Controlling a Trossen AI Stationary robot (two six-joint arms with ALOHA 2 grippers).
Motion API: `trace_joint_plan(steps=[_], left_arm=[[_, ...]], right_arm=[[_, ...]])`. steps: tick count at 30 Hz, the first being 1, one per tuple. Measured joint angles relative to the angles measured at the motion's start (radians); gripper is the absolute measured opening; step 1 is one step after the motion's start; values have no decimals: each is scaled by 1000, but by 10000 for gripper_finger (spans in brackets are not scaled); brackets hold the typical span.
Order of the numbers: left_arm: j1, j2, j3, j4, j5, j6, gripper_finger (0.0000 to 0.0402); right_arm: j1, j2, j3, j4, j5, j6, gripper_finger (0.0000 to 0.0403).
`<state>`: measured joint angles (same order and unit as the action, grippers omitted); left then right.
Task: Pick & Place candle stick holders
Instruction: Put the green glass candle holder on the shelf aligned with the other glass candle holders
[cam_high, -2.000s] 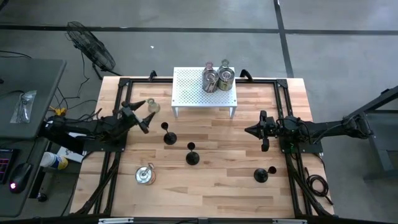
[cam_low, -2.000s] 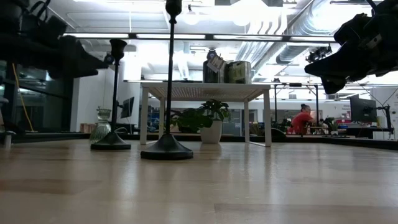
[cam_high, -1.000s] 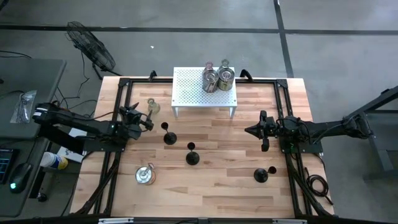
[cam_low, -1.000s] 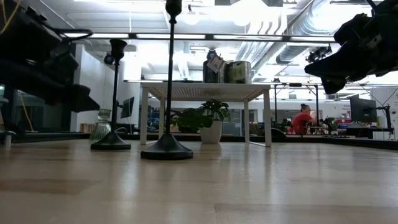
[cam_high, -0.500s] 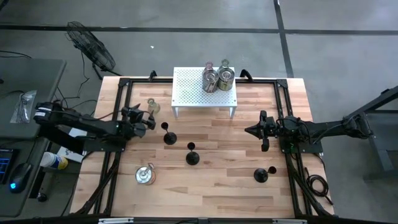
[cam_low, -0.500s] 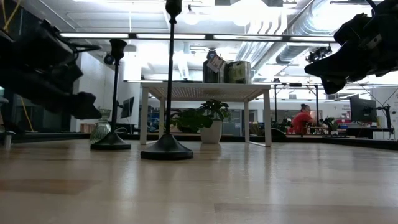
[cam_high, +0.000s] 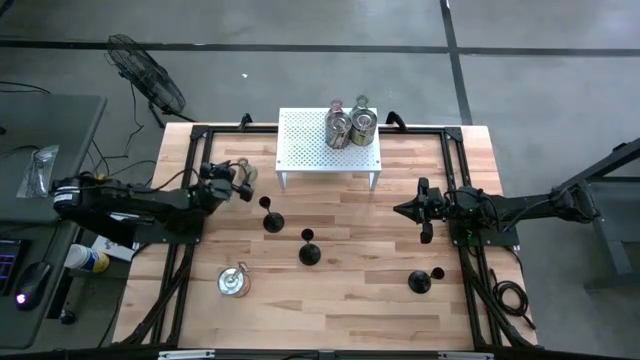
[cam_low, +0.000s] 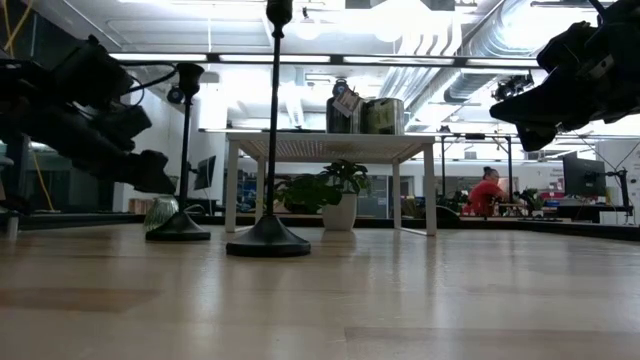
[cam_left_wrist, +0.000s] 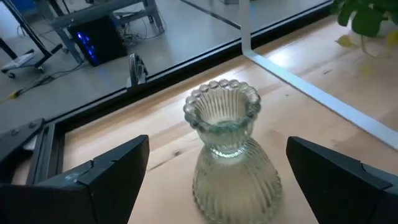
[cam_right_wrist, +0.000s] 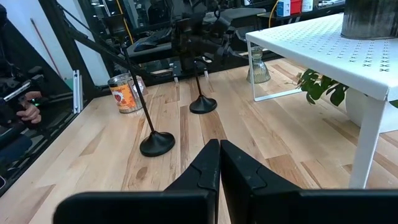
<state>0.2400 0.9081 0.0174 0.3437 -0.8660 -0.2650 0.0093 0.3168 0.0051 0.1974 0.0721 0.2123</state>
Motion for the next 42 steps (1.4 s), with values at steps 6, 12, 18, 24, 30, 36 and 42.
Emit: trace_joint_plan(steps=[6,12,18,24,30,36,42], left_arm=[[125,0,0,29,178,79,372],[236,0,0,99,319,151,372],[321,0,0,96,442,160,372],[345,0,0,97,488,163,353],[343,0,0,102,508,165,294],[343,0,0,111,519,182,247],[343,0,0,135,519,189,227]], right_arm=[[0,0,0,0,0,0,4],[0,0,0,0,0,0,4],[0,0,0,0,0,0,4],[0,0,0,0,0,0,4],[0,0,0,0,0,0,4],[0,0,0,0,0,0,4],[0,0,0,0,0,0,4]])
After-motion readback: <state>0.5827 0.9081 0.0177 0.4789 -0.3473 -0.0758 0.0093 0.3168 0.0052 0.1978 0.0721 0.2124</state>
